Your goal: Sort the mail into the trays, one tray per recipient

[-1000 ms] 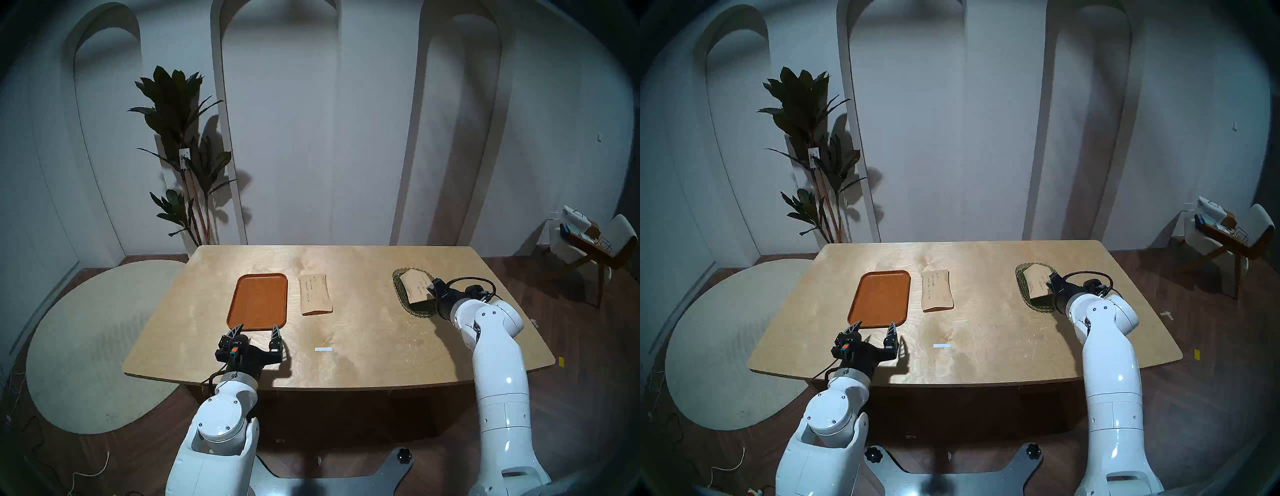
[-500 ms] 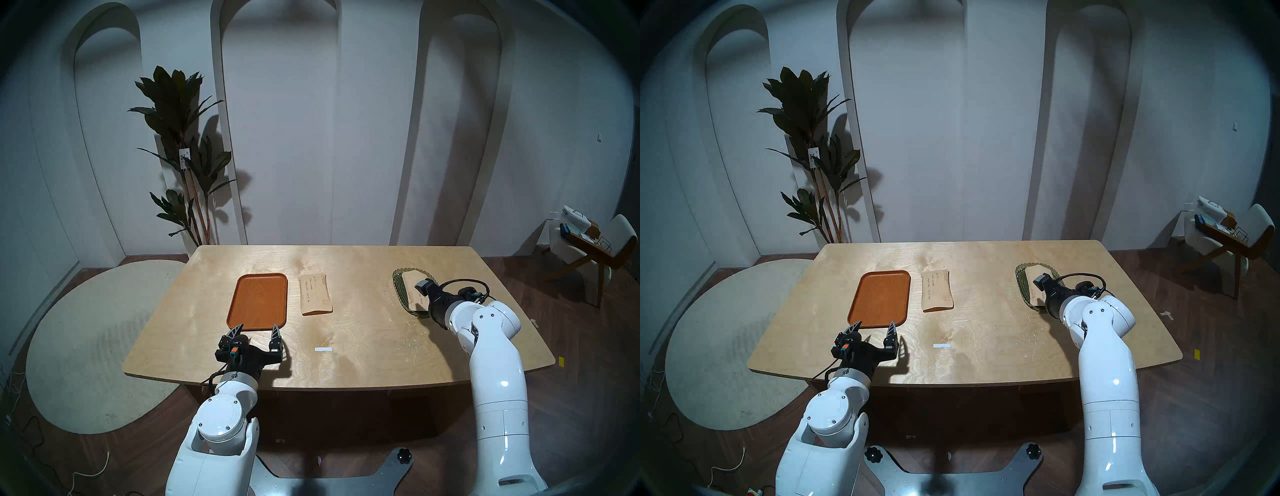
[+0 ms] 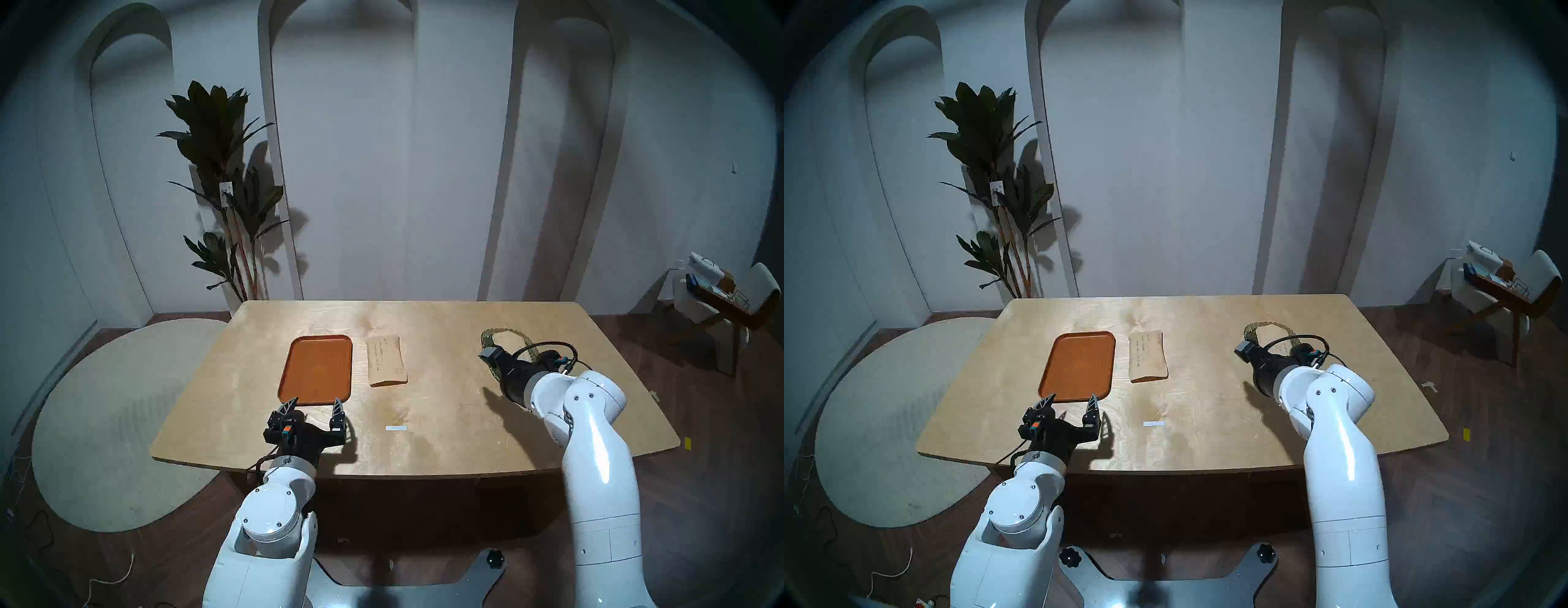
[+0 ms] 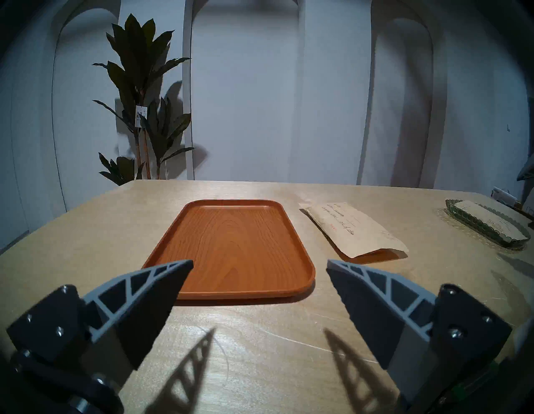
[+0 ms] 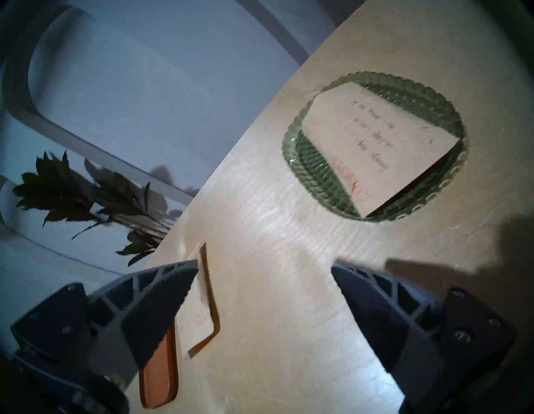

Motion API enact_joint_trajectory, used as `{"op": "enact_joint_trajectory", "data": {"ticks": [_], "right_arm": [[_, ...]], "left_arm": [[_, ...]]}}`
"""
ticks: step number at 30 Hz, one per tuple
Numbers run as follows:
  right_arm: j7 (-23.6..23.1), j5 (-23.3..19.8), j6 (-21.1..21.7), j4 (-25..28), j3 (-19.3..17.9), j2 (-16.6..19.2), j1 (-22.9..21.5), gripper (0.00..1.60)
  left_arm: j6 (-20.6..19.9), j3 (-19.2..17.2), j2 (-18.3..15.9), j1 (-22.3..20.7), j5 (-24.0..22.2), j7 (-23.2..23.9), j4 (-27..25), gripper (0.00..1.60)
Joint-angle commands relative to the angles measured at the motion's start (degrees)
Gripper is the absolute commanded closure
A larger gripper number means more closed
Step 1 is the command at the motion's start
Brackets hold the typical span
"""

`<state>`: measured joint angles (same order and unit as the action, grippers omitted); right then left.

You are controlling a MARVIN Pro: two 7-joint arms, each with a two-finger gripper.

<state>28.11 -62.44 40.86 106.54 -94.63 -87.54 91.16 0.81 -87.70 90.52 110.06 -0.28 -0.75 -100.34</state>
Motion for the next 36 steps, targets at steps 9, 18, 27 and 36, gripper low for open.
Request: {"op": "enact_joint_trajectory", "data": {"ticks": [9, 18, 27, 36], "right_arm": [[0.72, 15.73, -3.75, 2.78, 0.92, 10.28, -6.77, 0.00], [-1.82, 25.26, -5.44, -1.10, -1.63, 15.85, -7.27, 0.00], [-11.03, 32.45, -8.59, -2.94, 0.00, 22.07, -6.25, 0.00], [-19.10, 41.70, -11.86, -5.17, -2.42, 27.97, -5.97, 0.00]], "left_arm": [[0.28, 0.00, 0.01, -0.42, 0.01, 0.00, -0.97, 0.00], [0.28, 0.00, 0.00, -0.36, 0.01, 0.01, -1.08, 0.00], [0.27, 0.00, 0.00, -0.35, 0.01, 0.01, -1.12, 0.00], [0.29, 0.00, 0.01, -0.41, 0.01, 0.01, -0.98, 0.00]]}}
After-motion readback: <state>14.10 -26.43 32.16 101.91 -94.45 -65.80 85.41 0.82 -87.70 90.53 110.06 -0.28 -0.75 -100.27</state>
